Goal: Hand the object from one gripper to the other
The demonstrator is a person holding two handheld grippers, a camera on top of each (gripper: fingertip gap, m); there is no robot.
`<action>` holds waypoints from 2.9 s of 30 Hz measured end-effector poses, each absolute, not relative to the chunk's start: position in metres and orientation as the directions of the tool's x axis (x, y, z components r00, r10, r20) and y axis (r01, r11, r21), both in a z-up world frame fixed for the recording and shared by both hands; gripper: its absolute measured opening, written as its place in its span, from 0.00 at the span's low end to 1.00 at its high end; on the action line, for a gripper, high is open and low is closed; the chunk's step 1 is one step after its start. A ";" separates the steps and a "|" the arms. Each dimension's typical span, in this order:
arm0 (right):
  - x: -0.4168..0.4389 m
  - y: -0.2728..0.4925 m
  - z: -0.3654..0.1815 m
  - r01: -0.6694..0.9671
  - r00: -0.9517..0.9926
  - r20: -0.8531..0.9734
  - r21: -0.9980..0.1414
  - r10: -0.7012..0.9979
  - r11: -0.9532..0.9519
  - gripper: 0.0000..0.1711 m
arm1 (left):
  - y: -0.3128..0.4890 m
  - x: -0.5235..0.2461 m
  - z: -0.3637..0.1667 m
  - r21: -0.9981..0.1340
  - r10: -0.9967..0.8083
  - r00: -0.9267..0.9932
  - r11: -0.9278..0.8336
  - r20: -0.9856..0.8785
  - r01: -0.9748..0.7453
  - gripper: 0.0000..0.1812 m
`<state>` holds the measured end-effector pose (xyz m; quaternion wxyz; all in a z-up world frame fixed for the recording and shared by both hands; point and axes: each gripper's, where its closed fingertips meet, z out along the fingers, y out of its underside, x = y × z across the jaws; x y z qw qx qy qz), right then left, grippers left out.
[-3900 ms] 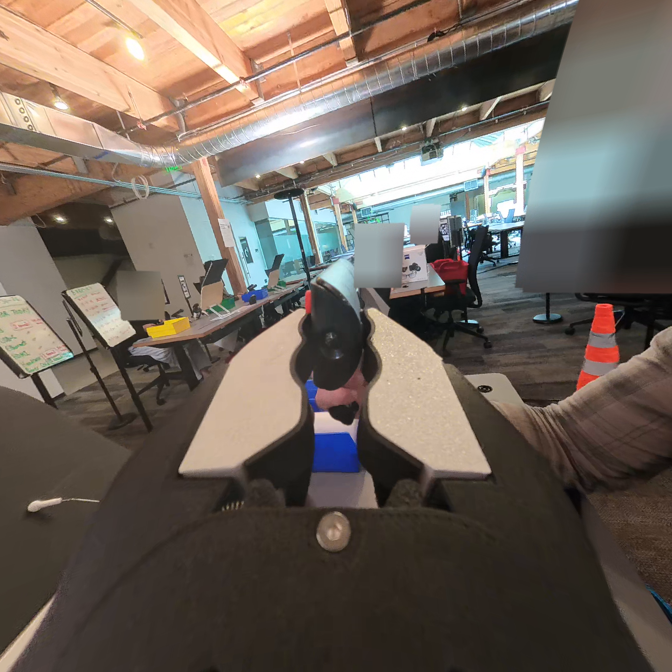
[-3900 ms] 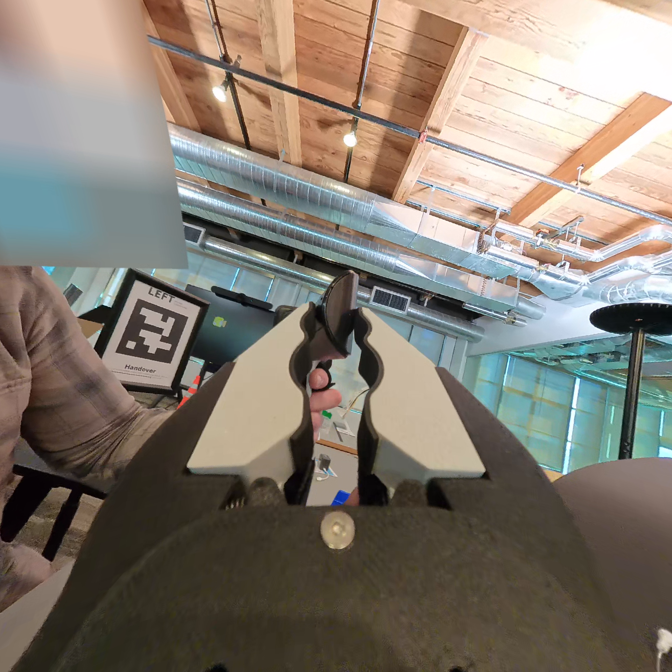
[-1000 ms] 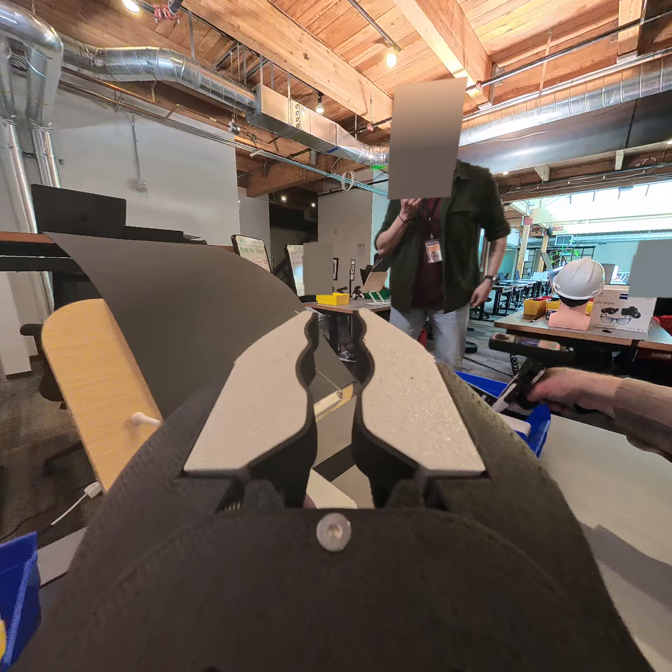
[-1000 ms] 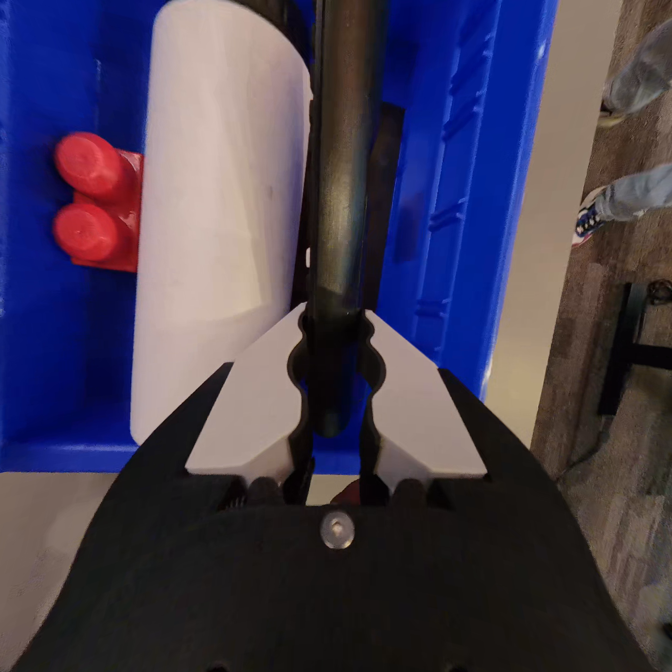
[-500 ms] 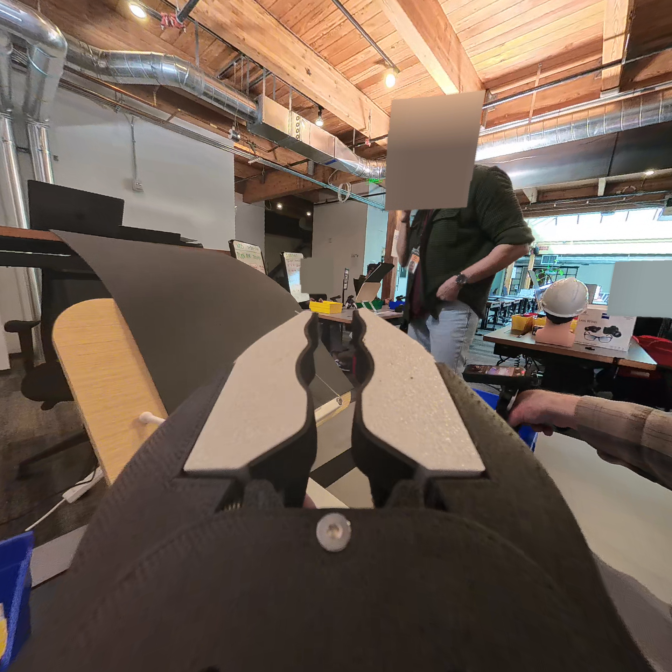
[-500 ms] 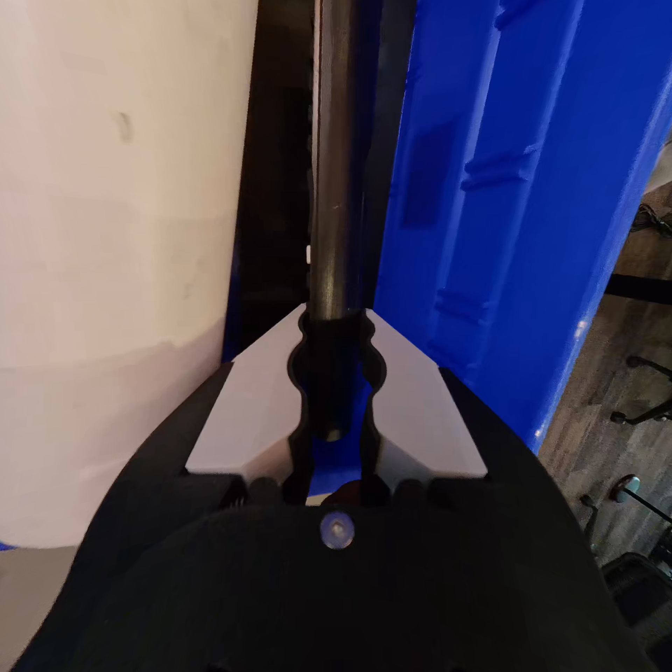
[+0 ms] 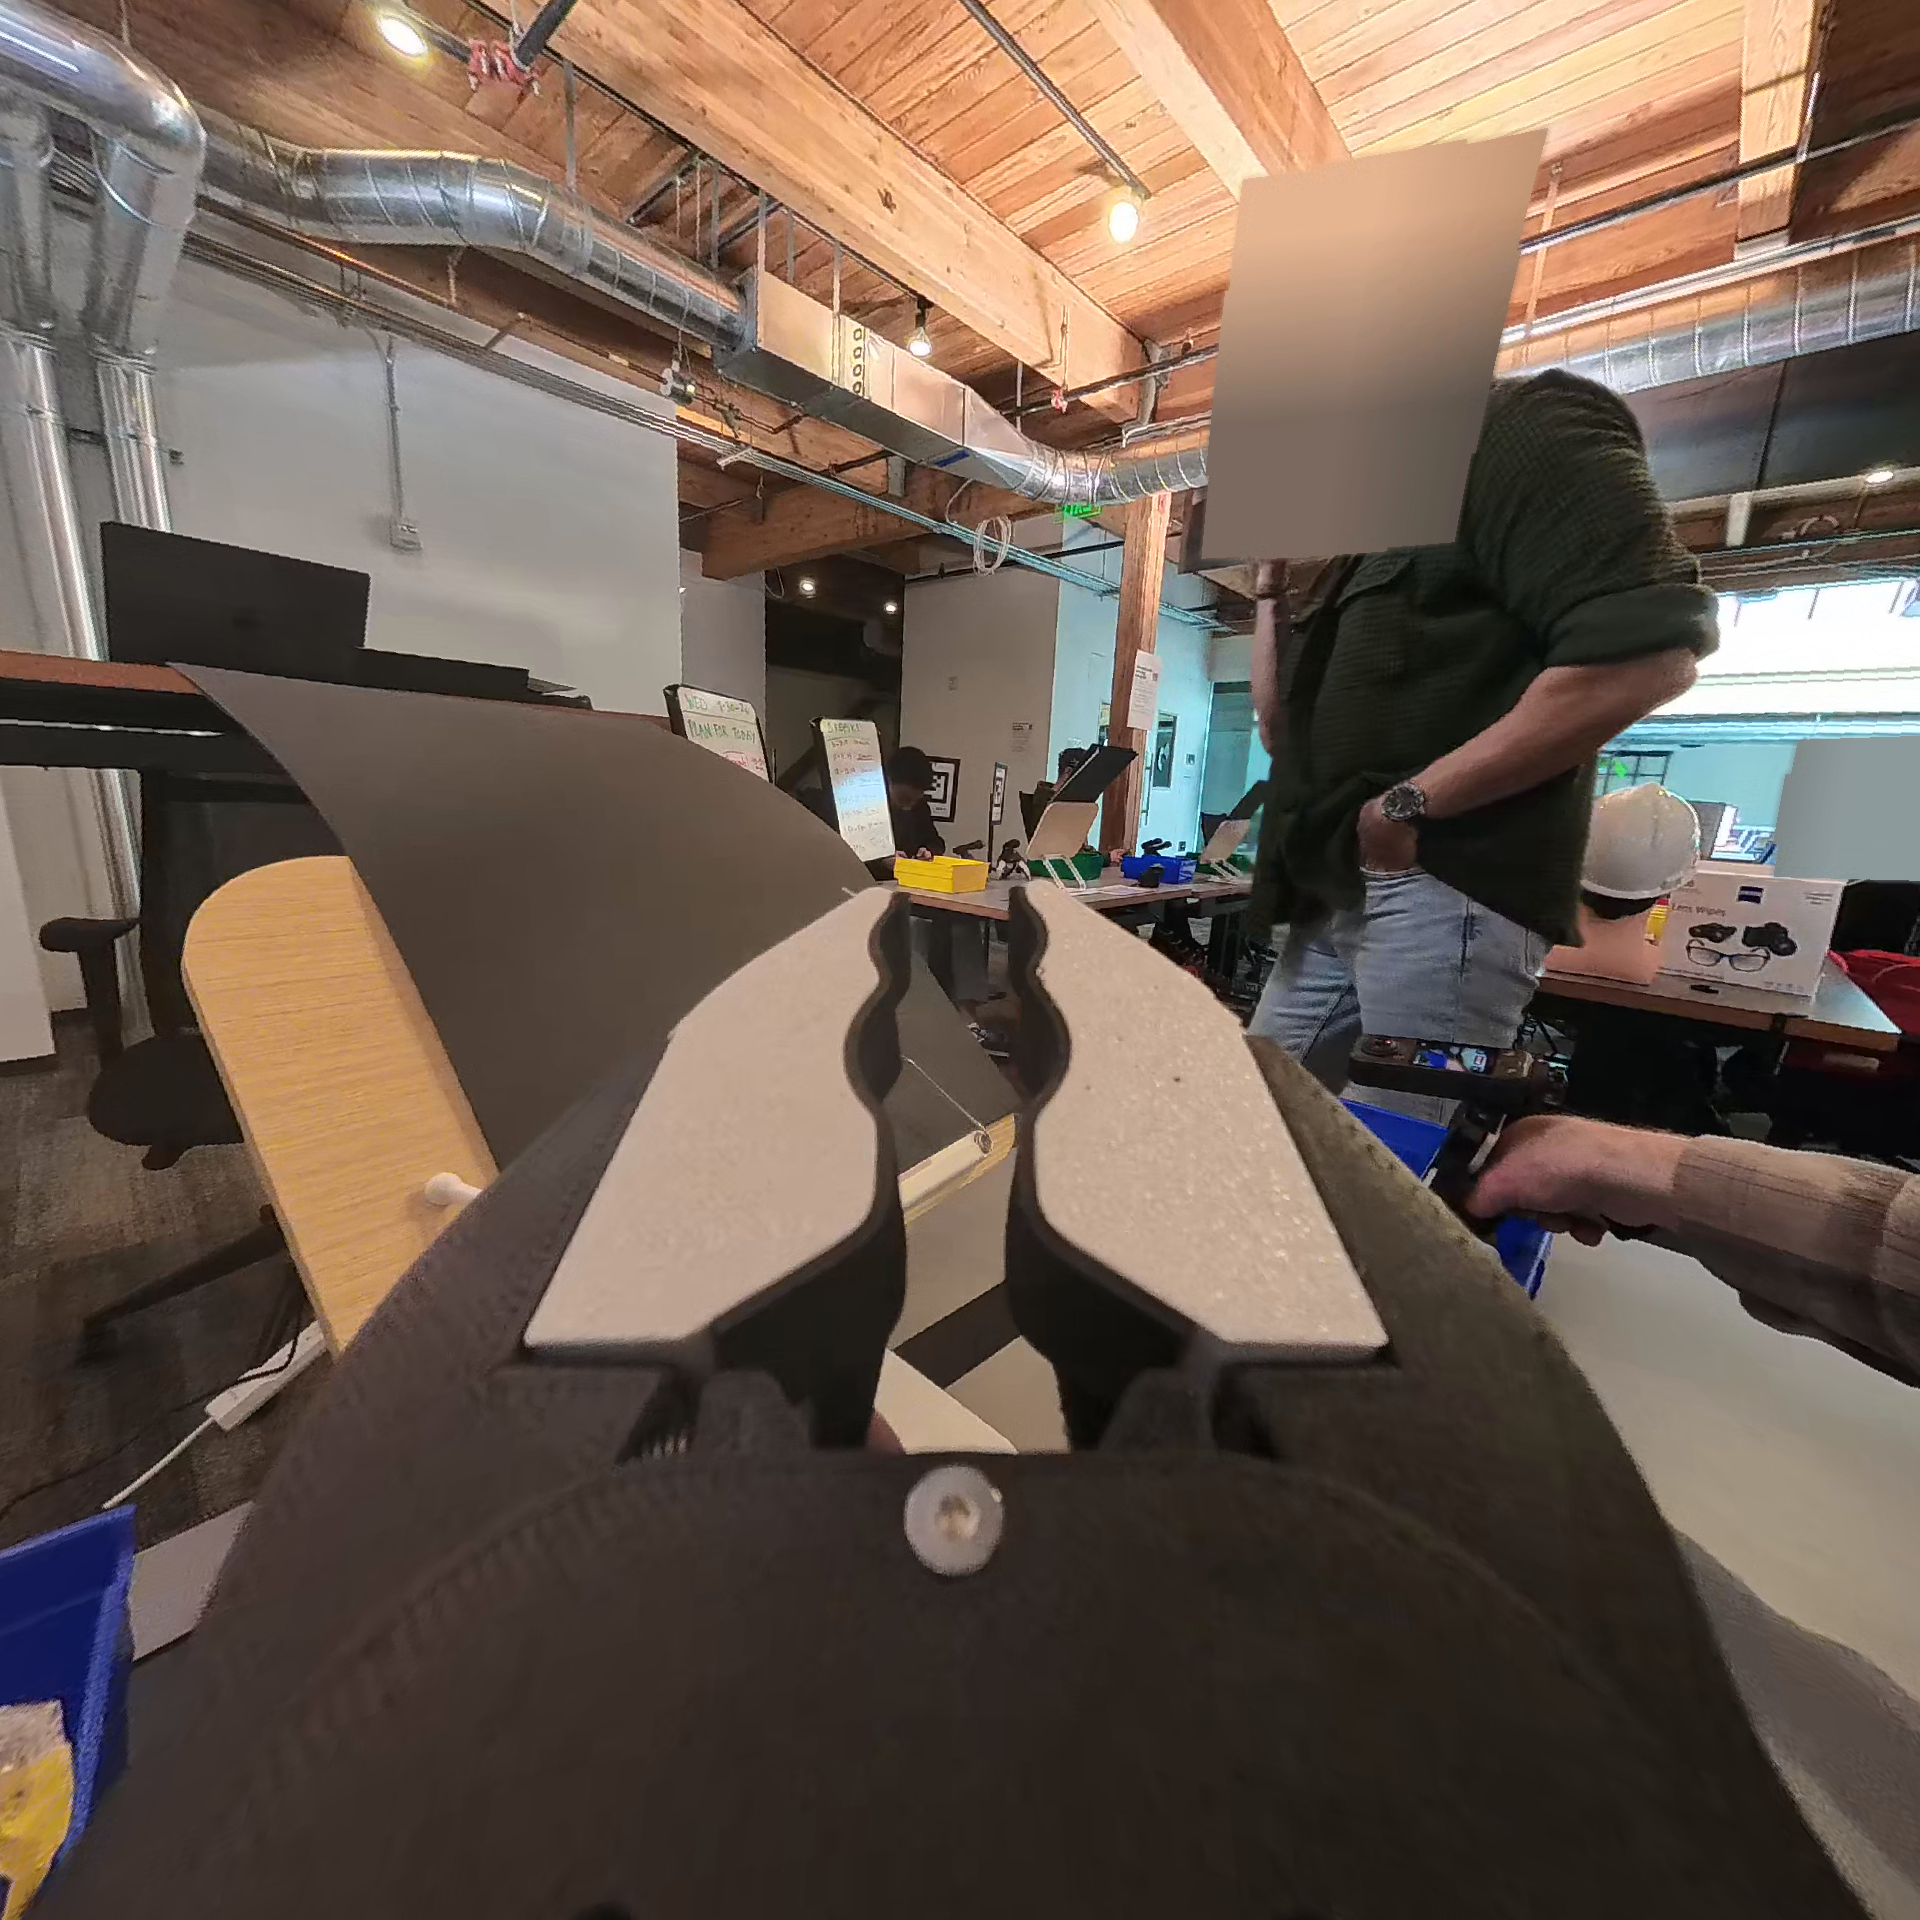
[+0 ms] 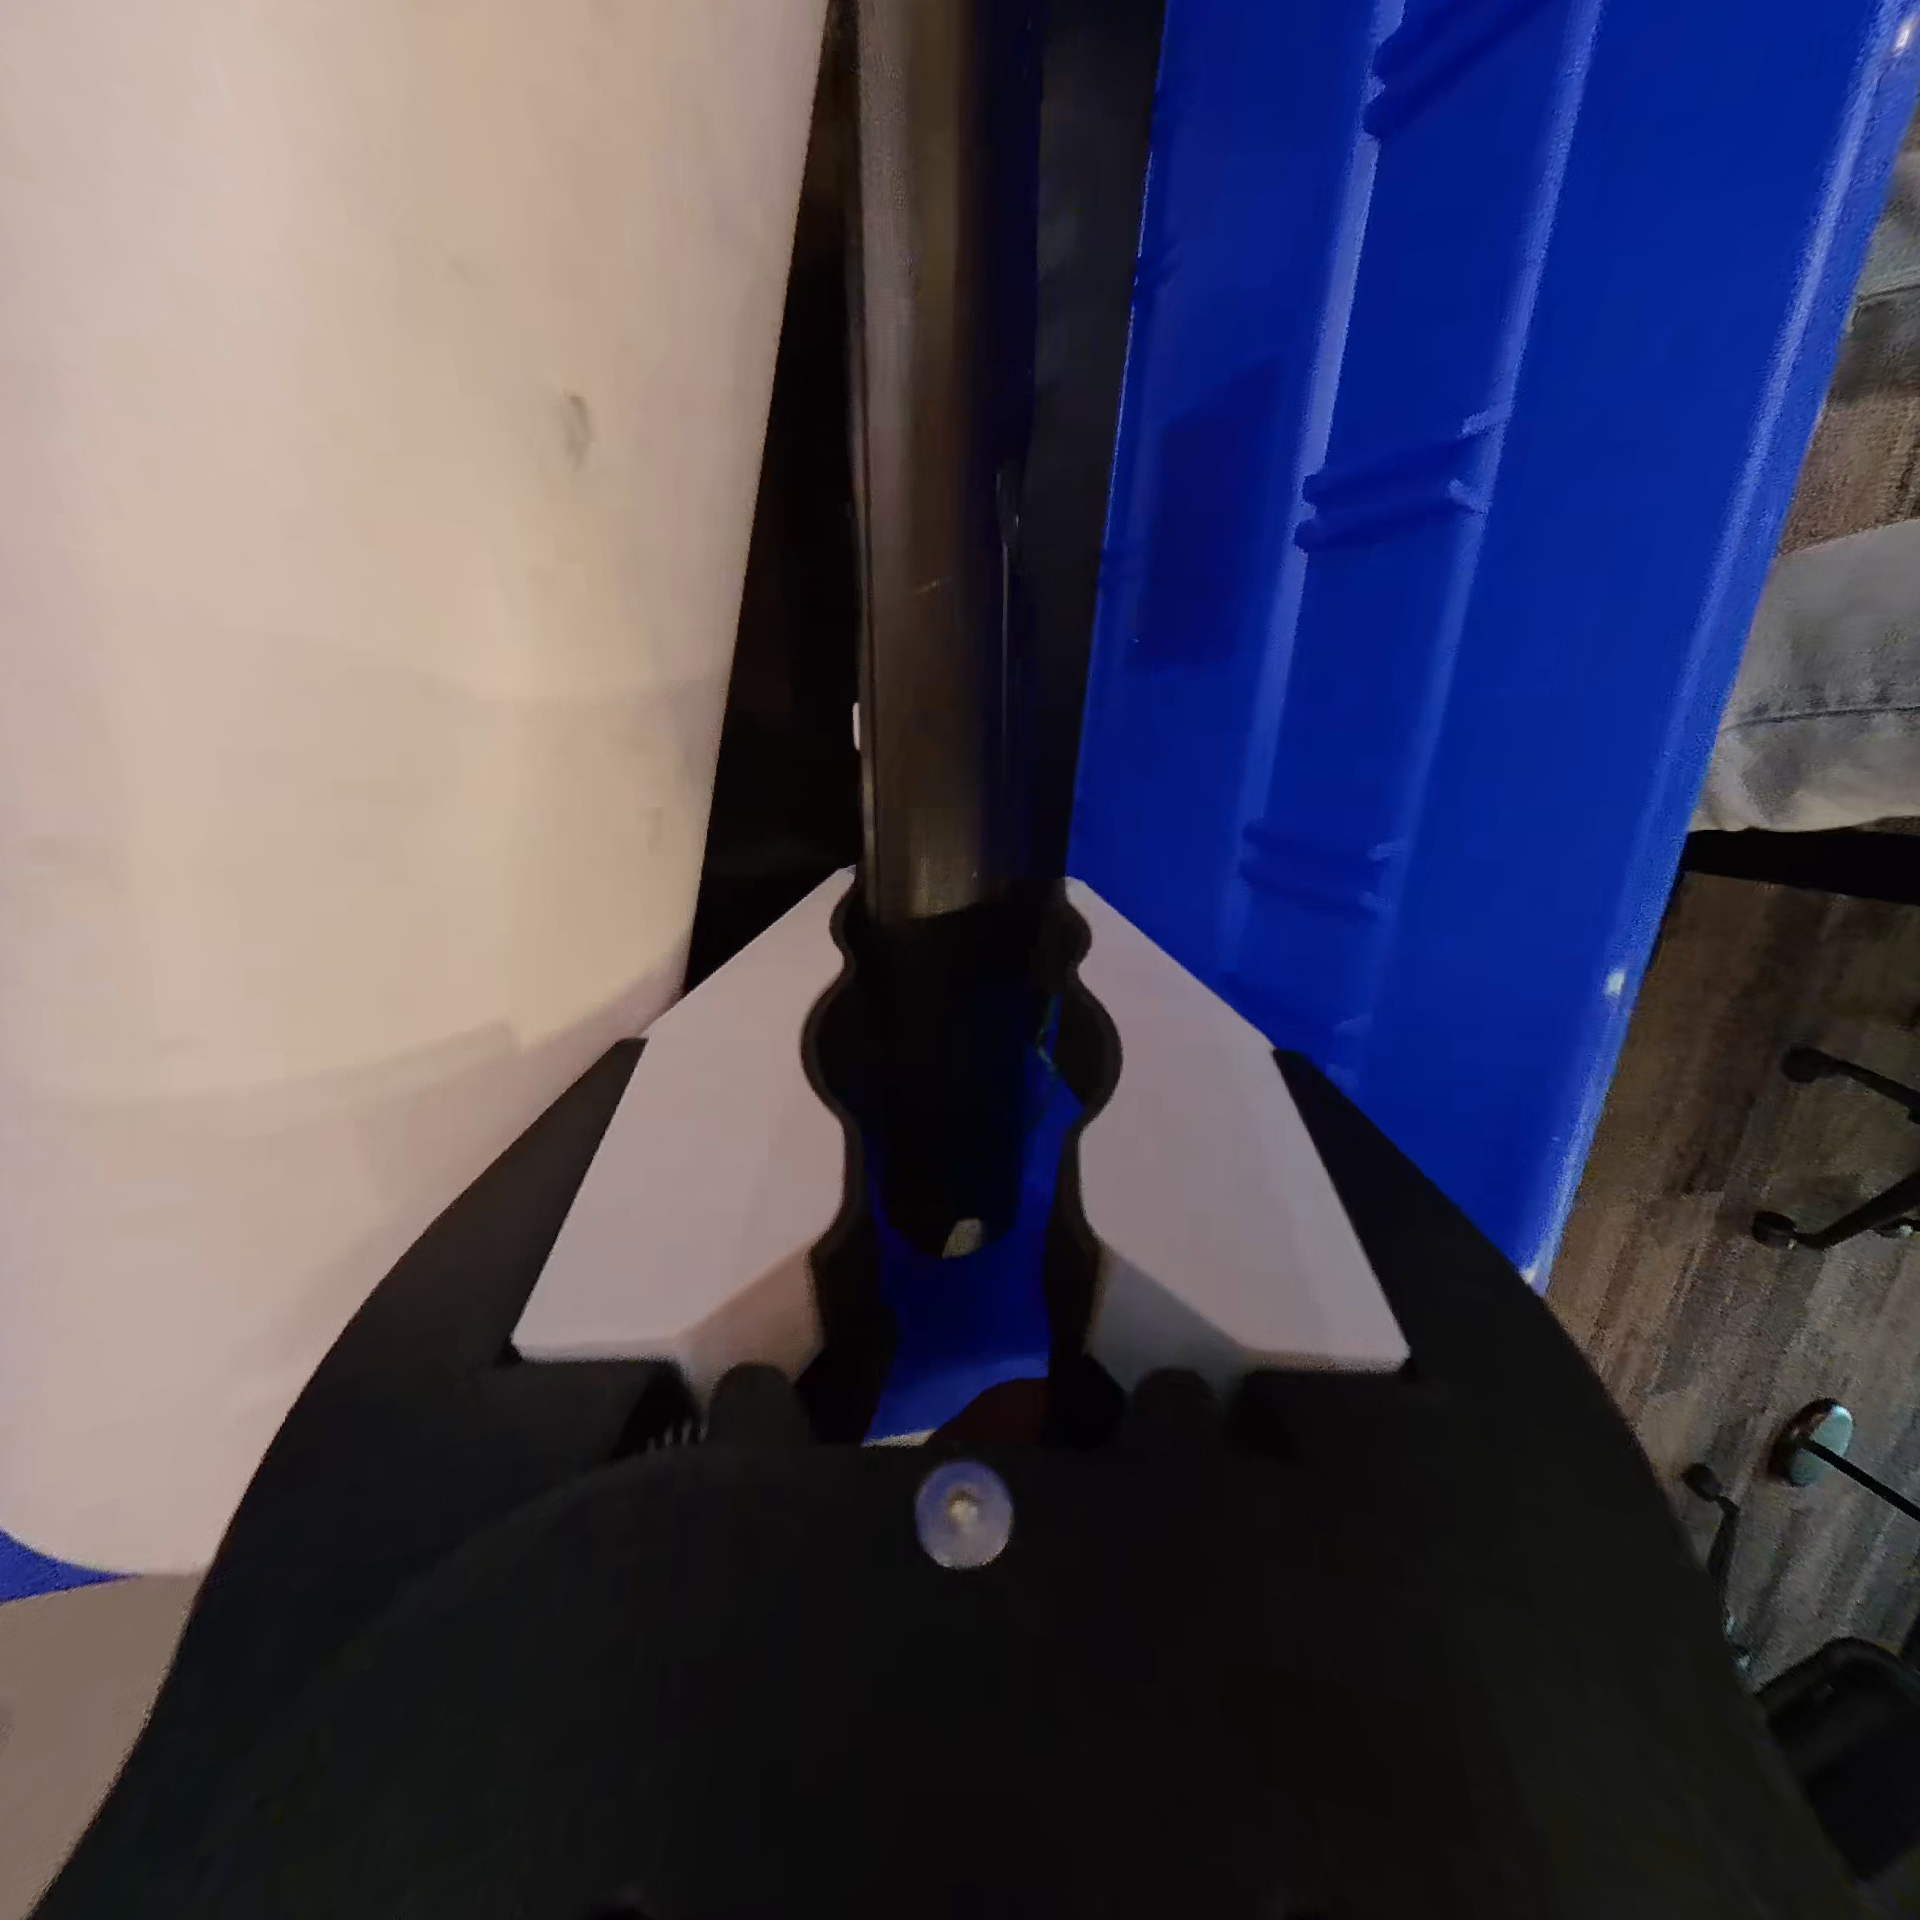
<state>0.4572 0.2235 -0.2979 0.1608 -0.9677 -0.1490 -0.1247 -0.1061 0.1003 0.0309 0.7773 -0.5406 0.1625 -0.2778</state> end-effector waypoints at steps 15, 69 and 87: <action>0.444 0.211 -0.283 0.358 0.921 0.283 -0.344 0.267 -0.868 0.20 | 0.100 -0.107 0.030 -0.935 -0.602 0.798 0.264 0.034 0.239 0.10; 0.219 0.171 0.046 0.165 0.851 0.319 -0.916 0.417 0.366 0.06 | 0.111 -0.064 0.002 -0.962 -0.565 0.810 0.272 -0.159 0.000 0.11; 0.124 0.175 0.019 0.189 0.768 0.367 -0.913 0.525 0.361 0.10 | 0.132 -0.039 -0.042 -0.954 -0.568 0.767 0.160 -0.298 -0.252 0.27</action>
